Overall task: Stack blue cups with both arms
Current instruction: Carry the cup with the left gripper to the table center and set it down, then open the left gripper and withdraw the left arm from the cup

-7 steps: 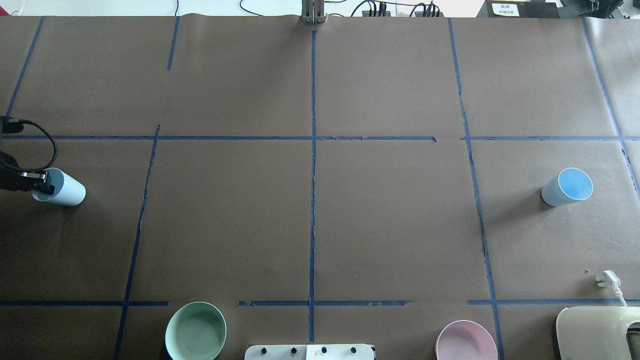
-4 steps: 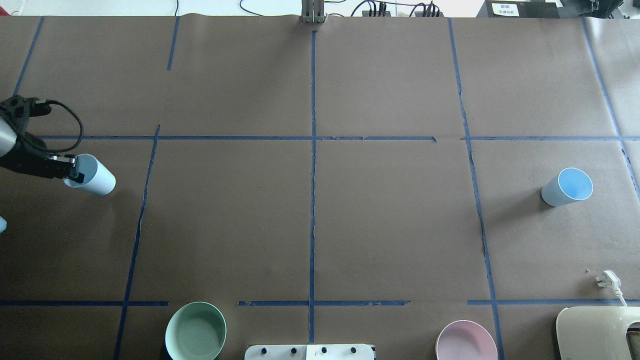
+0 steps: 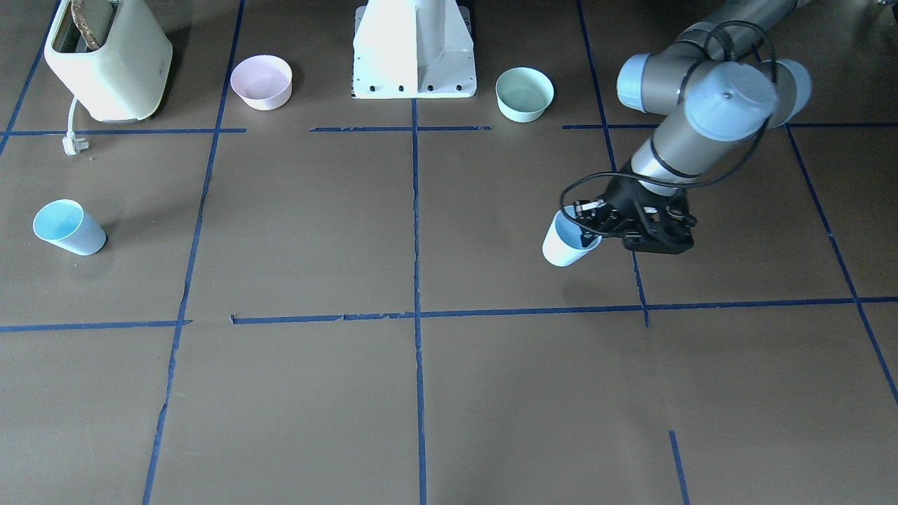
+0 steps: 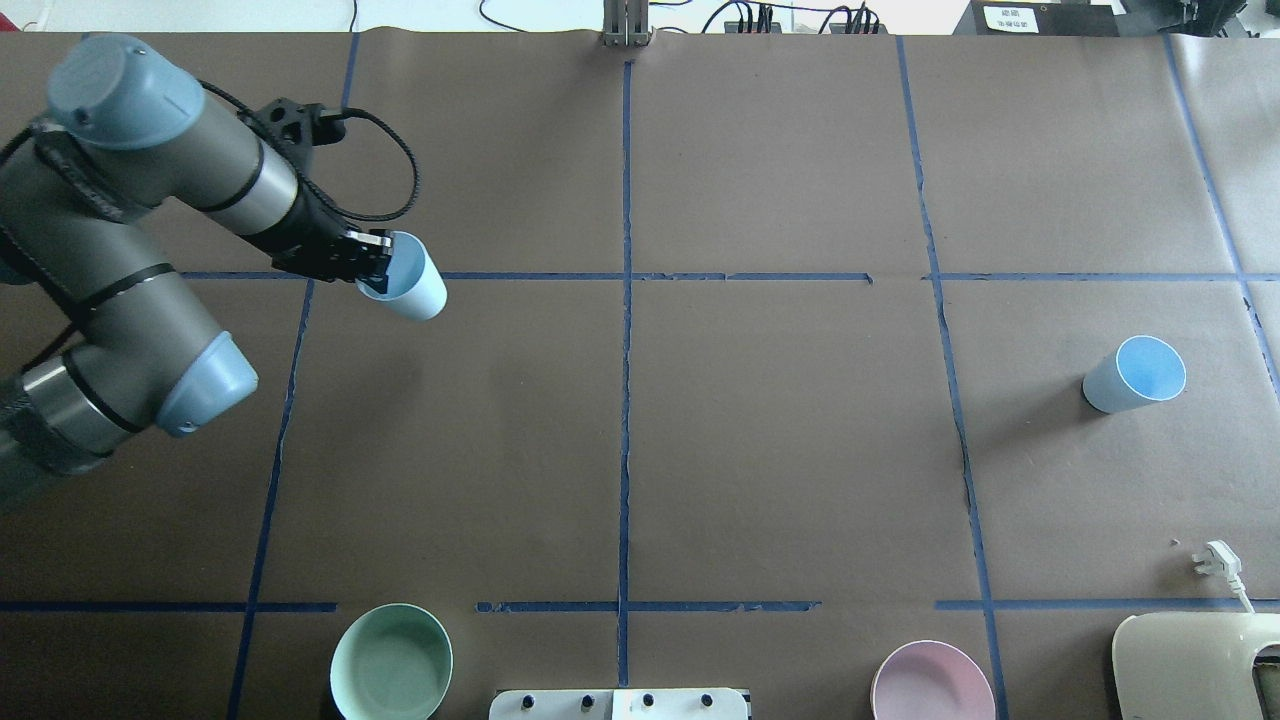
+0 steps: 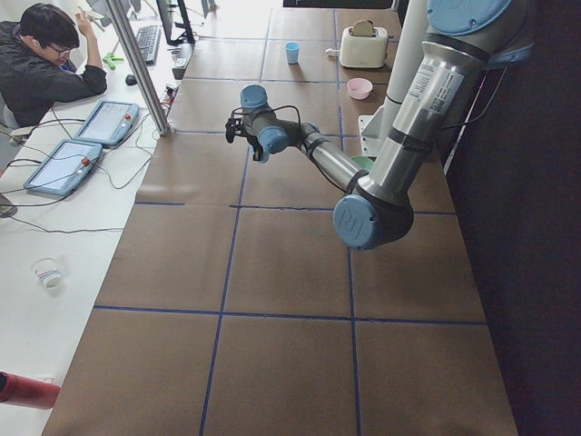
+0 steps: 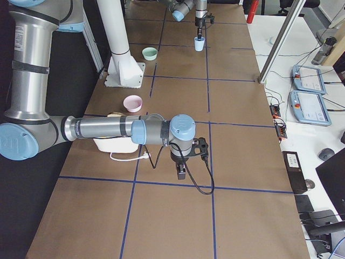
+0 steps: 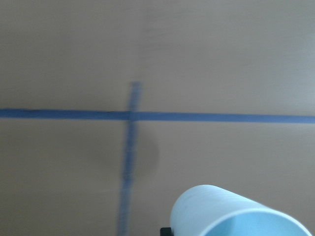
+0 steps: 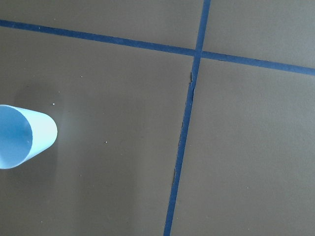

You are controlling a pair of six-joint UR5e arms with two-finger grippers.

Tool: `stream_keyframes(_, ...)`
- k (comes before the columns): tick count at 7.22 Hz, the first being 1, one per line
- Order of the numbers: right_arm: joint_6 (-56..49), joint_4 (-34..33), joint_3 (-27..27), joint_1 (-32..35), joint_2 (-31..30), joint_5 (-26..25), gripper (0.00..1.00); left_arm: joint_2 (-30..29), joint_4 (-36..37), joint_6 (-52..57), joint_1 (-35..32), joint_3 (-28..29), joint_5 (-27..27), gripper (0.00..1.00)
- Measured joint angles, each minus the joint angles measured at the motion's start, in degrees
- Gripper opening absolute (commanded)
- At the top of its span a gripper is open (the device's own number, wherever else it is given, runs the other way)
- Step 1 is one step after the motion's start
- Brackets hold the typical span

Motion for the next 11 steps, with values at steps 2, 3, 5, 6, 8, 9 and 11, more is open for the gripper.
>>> stream_keyframes(2,0.0,0.0,0.0,0.0,0.0,0.0,1.00,-10.5,5.0,-5.4,8.6,3.9,8.9,0.01)
stream_keyframes(3,0.0,0.0,-0.1,0.0,0.0,0.0,1.00,-14.4,5.6,-7.0,12.2,6.9,12.6,0.01)
stream_keyframes(5,0.1,0.0,-0.1,0.0,0.0,0.0,1.00,-18.1,5.8,-8.0,15.6,10.9,16.3,0.08)
stream_keyframes(6,0.1,0.0,-0.1,0.0,0.0,0.0,1.00,-18.4,5.8,-8.0,16.0,11.4,16.7,0.18)
stream_keyframes(8,0.1,0.0,-0.1,0.0,0.0,0.0,1.00,-17.9,6.0,-8.0,16.2,11.9,16.9,0.91)
stream_keyframes(9,0.1,0.0,0.0,0.0,0.0,0.0,1.00,-17.6,6.0,-7.9,16.2,12.0,16.9,1.00)
stream_keyframes(11,-0.1,0.1,0.0,0.0,0.0,0.1,1.00,-17.2,6.1,-7.6,16.0,11.6,16.9,1.00)
